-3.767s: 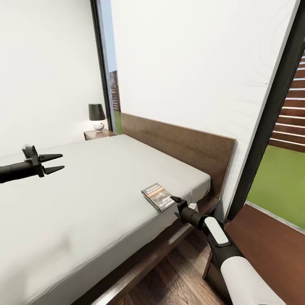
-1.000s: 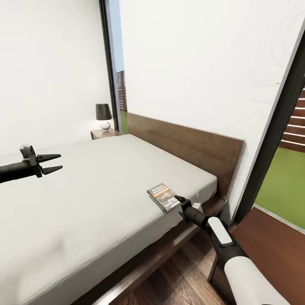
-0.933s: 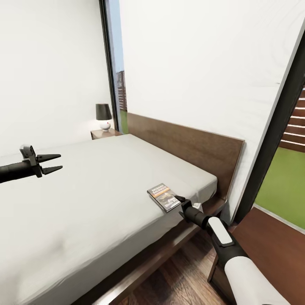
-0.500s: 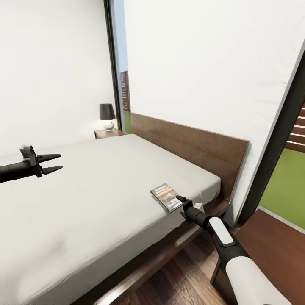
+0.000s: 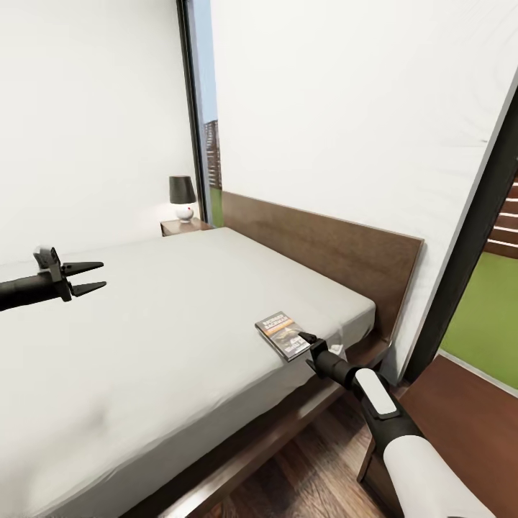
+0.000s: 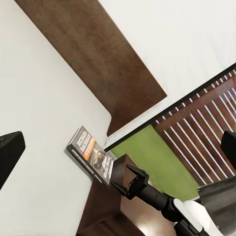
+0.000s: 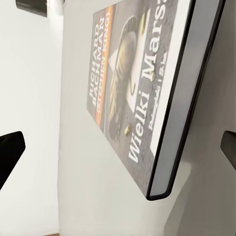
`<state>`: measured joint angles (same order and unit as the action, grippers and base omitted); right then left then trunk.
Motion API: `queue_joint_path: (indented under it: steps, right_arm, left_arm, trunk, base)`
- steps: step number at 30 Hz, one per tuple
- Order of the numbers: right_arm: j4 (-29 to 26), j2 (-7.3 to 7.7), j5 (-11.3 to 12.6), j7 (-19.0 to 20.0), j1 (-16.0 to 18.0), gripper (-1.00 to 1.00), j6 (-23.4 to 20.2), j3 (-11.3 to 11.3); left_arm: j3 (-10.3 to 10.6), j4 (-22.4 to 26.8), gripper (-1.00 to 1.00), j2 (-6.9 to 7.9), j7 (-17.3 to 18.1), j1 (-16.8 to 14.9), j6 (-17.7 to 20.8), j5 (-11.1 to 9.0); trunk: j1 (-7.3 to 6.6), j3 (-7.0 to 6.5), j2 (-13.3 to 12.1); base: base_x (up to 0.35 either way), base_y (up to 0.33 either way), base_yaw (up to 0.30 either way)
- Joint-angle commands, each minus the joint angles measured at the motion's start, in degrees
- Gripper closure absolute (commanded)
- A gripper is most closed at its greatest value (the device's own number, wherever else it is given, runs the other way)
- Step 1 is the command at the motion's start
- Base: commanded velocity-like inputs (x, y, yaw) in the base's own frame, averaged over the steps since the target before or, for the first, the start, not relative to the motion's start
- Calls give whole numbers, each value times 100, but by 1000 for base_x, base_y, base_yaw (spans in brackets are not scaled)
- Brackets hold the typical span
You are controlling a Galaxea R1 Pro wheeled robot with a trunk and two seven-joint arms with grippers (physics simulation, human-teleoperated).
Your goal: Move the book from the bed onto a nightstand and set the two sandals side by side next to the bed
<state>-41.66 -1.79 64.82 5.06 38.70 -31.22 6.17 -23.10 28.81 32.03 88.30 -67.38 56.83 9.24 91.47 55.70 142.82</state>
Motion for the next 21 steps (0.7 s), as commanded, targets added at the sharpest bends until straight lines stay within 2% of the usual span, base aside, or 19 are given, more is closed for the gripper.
queue_joint_path:
  steps: [1,12,21]
  right_arm:
    - [0,-7,-5,12,2,-100,-42,34]
    - [0,-6,-9,12,3,-100,-42,35]
    - [0,-1,-9,12,2,-100,-42,67]
  left_arm:
    - [-26,2,-100,-3,45,-5,61,61]
    - [-25,2,-100,-3,39,-8,56,61]
    - [-23,2,-100,-3,38,-6,56,61]
  trunk:
    - [-1,6,2]
    - [-1,6,2]
    - [-1,6,2]
  base:
    - [0,0,1]
    - [0,0,6]
    - [0,0,85]
